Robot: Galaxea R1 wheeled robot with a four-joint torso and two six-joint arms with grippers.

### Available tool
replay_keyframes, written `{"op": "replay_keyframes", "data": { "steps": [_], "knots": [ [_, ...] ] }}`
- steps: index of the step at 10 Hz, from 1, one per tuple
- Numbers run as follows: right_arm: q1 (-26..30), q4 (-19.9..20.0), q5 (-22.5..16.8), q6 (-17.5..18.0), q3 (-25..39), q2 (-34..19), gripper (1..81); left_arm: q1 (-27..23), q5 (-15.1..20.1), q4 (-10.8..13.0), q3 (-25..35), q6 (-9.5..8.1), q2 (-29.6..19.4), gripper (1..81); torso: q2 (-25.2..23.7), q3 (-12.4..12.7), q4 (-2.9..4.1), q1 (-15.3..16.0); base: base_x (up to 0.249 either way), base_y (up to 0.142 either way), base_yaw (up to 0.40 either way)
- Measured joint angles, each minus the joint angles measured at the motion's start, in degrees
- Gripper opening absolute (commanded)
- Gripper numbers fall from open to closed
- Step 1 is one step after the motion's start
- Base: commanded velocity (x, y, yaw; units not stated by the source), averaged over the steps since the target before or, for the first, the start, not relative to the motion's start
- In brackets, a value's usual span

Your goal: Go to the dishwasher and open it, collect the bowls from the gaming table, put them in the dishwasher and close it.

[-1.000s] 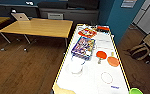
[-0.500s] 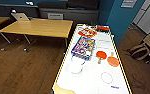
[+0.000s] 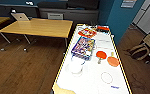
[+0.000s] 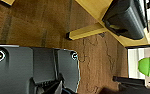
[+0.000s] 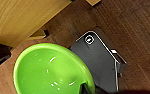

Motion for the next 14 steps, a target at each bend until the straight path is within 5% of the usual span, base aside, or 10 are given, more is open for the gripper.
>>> {"op": "replay_keyframes", "data": {
  "steps": [2, 6, 8, 11, 14],
  "knots": [
    [-0.8, -1.9, 1.4, 0.0, -2.8, 4.4, 1.0, -5.0, -0.1, -0.2, 6.0, -3.66, -4.9, 81.1, 0.0, 0.0, 0.00, 0.0, 0.000, 0.000, 0.000],
    [-1.9, -4.3, 2.0, -0.1, -4.7, 9.7, 1.0, -15.1, 0.5, -1.5, 9.2, -15.59, -10.8, 81.1, 0.0, 0.0, 0.00, 0.0, 0.000, 0.000, 0.000],
    [-0.4, -4.5, 1.6, 0.0, -4.9, 11.0, 1.0, -20.3, 2.5, -3.4, 9.4, -18.21, -11.4, 81.1, 0.0, 0.0, 0.00, 0.0, 0.000, 0.000, 0.000],
    [1.0, -4.5, 0.6, 0.0, -5.3, 13.0, 1.0, -28.9, 8.5, -5.7, 9.5, -19.72, -11.7, 81.1, 0.0, -0.2, 0.00, 0.0, 0.000, 0.000, 0.000],
    [1.3, -4.5, 0.2, 0.0, -7.3, 13.2, 1.0, -35.7, 14.7, -6.7, 9.5, -21.32, -10.6, 81.1, 0.0, -3.0, 0.00, 0.0, 0.000, 0.000, 0.000]
  ]
}}
